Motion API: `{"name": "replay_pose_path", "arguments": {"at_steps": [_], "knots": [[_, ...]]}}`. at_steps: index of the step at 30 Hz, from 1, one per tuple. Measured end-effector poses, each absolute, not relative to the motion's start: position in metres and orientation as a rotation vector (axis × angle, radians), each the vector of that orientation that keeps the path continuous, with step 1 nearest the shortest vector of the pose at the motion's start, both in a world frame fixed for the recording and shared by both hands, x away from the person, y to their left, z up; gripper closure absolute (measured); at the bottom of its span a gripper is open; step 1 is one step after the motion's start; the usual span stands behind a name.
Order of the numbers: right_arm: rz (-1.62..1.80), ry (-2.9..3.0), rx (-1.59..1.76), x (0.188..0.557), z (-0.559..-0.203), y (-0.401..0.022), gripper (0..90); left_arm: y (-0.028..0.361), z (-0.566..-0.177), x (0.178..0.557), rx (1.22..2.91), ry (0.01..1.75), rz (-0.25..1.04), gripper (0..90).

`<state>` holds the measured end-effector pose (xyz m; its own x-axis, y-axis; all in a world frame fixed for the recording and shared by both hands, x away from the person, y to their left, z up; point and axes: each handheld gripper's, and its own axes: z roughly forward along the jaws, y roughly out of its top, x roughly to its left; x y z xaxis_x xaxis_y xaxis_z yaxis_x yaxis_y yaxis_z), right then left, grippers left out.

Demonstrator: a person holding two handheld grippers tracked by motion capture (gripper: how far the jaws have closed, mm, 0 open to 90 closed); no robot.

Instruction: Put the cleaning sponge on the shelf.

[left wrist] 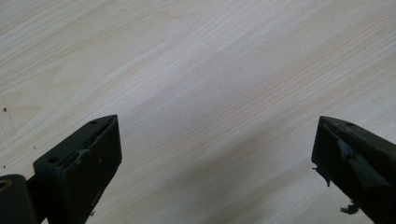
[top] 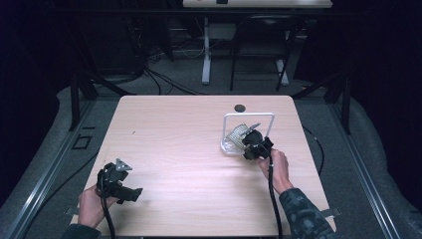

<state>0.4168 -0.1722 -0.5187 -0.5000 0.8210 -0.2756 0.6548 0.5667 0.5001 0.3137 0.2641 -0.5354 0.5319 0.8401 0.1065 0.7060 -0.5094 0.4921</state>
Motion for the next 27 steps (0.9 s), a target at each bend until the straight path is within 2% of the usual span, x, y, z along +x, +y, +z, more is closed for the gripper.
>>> {"name": "replay_pose_path", "arguments": {"at_steps": [12, 21, 22, 23, 27], "knots": [[0.438, 2.304, 1.181, 0.425, -0.527, -0.165, 42.9, 0.264, -0.536, 0.313, 2.386, 1.265, 0.469, 1.7], [0.443, 2.312, 1.195, 0.427, -0.529, -0.165, 32.3, 0.264, -0.535, 0.313, 2.394, 1.261, 0.468, 1.7], [0.463, 2.311, 1.183, 0.427, -0.529, -0.165, 34.3, 0.264, -0.536, 0.313, 2.393, 1.262, 0.468, 1.7], [0.479, 2.311, 1.178, 0.427, -0.528, -0.165, 40.2, 0.264, -0.536, 0.313, 2.394, 1.262, 0.467, 1.7], [0.497, 2.313, 1.163, 0.425, -0.526, -0.164, 33.6, 0.264, -0.536, 0.313, 2.396, 1.258, 0.464, 1.7]]}}
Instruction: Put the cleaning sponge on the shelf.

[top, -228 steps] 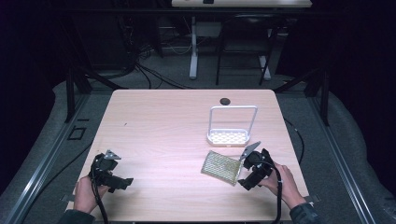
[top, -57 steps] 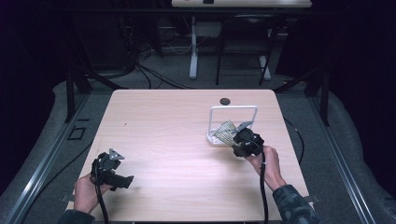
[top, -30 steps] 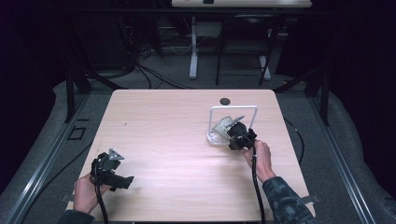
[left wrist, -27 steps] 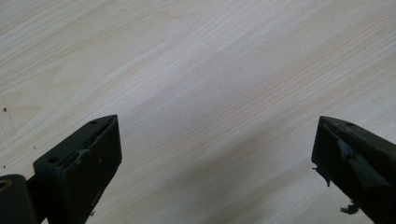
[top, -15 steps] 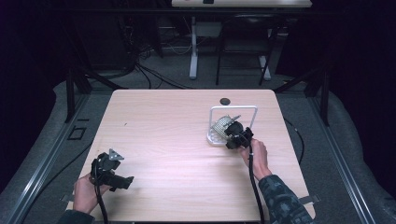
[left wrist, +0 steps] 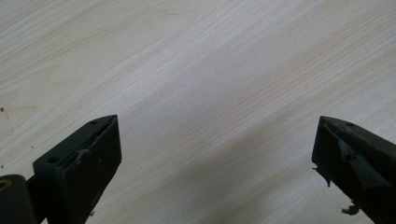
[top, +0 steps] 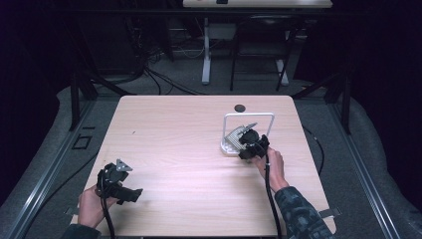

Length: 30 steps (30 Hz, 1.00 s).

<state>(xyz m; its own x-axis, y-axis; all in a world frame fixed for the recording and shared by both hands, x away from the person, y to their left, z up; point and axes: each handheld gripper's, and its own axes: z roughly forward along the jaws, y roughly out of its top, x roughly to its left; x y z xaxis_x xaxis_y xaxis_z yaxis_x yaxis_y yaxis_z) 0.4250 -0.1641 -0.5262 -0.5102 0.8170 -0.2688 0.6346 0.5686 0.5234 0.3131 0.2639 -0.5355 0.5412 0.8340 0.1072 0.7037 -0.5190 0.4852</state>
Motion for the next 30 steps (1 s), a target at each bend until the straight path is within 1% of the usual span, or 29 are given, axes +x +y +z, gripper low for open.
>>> {"name": "replay_pose_path", "arguments": {"at_steps": [12, 20, 26, 28, 30], "knots": [[0.552, 2.333, 1.149, 0.42, -0.52, -0.163, 27.1, 0.264, -0.536, 0.313, 2.396, 1.256, 0.462, 1.6], [0.631, 2.355, 1.144, 0.41, -0.502, -0.163, 20.4, 0.264, -0.536, 0.313, 2.395, 1.255, 0.462, 1.4], [0.667, 2.369, 1.135, 0.404, -0.495, -0.163, 17.4, 0.264, -0.535, 0.313, 2.395, 1.257, 0.456, 1.3], [0.665, 2.382, 1.136, 0.402, -0.492, -0.165, 15.1, 0.264, -0.536, 0.313, 2.395, 1.255, 0.461, 1.3], [0.669, 2.386, 1.139, 0.399, -0.489, -0.166, 15.0, 0.264, -0.535, 0.313, 2.395, 1.255, 0.456, 1.2]]}}
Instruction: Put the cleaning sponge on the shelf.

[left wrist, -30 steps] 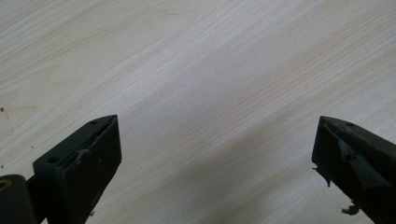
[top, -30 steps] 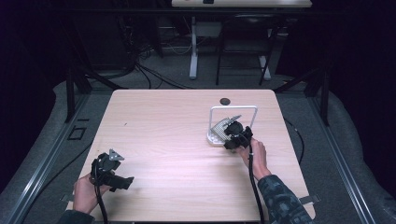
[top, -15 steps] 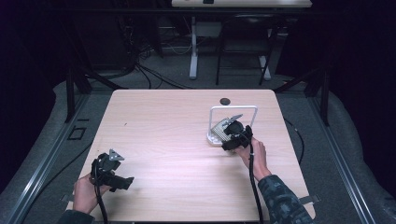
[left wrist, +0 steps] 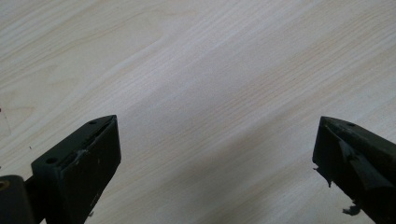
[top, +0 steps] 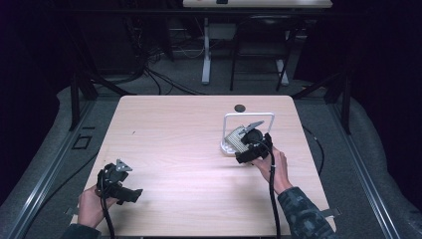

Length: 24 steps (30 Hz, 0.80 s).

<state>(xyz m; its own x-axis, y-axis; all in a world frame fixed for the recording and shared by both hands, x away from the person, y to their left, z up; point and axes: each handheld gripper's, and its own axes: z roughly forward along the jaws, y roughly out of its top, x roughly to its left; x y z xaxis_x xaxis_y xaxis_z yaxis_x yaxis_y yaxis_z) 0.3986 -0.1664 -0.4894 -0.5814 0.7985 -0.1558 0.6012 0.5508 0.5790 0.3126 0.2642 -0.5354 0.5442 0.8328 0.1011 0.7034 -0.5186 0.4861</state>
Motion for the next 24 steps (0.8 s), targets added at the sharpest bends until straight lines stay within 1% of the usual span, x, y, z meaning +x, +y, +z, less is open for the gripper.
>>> {"name": "replay_pose_path", "arguments": {"at_steps": [10, 15, 24], "knots": [[0.717, 2.376, 1.142, 0.377, -0.472, -0.184, 12.8, 0.264, -0.535, 0.313, 2.395, 1.252, 0.457, 1.1], [0.729, 2.382, 1.165, 0.366, -0.464, -0.197, 7.7, 0.263, -0.535, 0.313, 2.397, 1.25, 0.454, 1.0], [0.732, 2.358, 1.224, 0.349, -0.46, -0.223, 4.2, 0.262, -0.536, 0.313, 2.4, 1.248, 0.454, 1.0]]}}
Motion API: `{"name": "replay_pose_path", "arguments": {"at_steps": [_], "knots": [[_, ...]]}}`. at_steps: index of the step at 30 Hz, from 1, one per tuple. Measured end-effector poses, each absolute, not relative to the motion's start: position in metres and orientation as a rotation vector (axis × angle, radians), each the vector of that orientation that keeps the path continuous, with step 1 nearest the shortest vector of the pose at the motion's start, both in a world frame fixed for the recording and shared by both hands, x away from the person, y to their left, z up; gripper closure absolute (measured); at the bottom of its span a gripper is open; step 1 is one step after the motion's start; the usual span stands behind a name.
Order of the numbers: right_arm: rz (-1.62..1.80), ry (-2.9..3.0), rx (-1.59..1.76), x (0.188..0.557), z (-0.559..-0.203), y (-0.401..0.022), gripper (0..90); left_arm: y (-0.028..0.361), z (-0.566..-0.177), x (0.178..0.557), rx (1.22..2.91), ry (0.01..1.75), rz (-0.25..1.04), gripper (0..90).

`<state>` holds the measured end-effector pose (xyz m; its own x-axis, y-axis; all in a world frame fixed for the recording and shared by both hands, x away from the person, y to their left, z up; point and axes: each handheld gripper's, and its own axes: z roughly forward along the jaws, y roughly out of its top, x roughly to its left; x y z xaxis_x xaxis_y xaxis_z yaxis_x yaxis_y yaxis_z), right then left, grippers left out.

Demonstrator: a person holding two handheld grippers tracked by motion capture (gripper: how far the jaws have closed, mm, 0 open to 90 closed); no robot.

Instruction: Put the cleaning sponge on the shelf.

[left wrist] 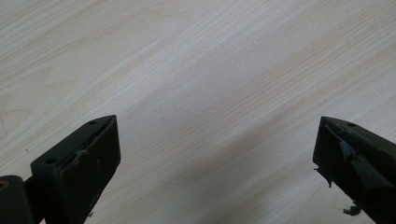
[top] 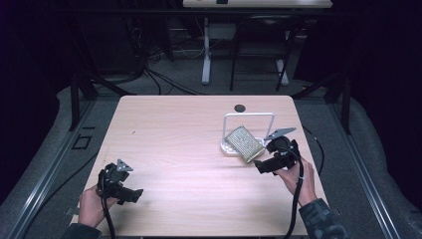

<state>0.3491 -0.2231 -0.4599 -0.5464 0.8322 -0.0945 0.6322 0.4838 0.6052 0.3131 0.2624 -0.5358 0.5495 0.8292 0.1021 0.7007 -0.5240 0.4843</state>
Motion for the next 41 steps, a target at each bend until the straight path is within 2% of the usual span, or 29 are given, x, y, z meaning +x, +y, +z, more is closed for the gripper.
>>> {"name": "replay_pose_path", "arguments": {"at_steps": [11, 26, 41], "knots": [[0.695, 2.37, 1.287, 0.325, -0.476, -0.248, 1.0, 0.261, -0.536, 0.313, 2.401, 1.241, 0.447, 1.0], [0.576, 2.446, 1.353, 0.305, -0.526, -0.263, 1.5, 0.26, -0.537, 0.314, 2.408, 1.237, 0.439, 1.0], [0.543, 2.46, 1.355, 0.309, -0.531, -0.269, 4.4, 0.257, -0.537, 0.316, 2.426, 1.231, 0.437, 1.0]]}}
